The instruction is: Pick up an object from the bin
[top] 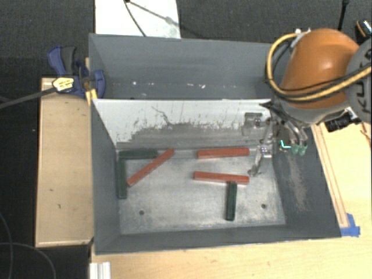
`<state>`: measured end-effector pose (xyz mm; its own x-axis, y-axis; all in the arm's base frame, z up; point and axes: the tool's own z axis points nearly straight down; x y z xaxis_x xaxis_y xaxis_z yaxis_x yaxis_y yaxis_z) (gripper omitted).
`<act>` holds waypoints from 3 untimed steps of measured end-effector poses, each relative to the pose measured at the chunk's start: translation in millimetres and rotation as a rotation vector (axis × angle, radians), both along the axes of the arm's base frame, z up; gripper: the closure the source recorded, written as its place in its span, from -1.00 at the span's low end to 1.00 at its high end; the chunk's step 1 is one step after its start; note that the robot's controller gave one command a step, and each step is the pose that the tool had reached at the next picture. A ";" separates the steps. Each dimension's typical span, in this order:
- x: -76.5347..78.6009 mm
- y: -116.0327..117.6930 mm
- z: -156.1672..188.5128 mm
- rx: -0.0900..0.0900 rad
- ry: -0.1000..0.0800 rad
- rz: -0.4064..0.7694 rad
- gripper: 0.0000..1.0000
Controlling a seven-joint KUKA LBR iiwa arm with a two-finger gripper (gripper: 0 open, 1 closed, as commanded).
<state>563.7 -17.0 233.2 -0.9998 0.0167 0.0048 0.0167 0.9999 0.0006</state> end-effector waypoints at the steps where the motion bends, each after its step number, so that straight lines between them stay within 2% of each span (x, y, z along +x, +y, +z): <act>1: 14.4 40.7 -165.0 0.001 -0.008 0.082 -1.00; 2: 3.3 42.7 -131.7 0.001 -0.012 -0.027 -1.00; 3: -2.2 47.5 -133.0 -0.001 -0.004 -0.338 -1.00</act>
Offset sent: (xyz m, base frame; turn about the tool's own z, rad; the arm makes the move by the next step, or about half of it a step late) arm 0.0138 0.0399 -0.1632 -0.0878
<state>561.5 30.5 100.3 -0.9378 0.3471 0.0009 0.3471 0.9378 0.0003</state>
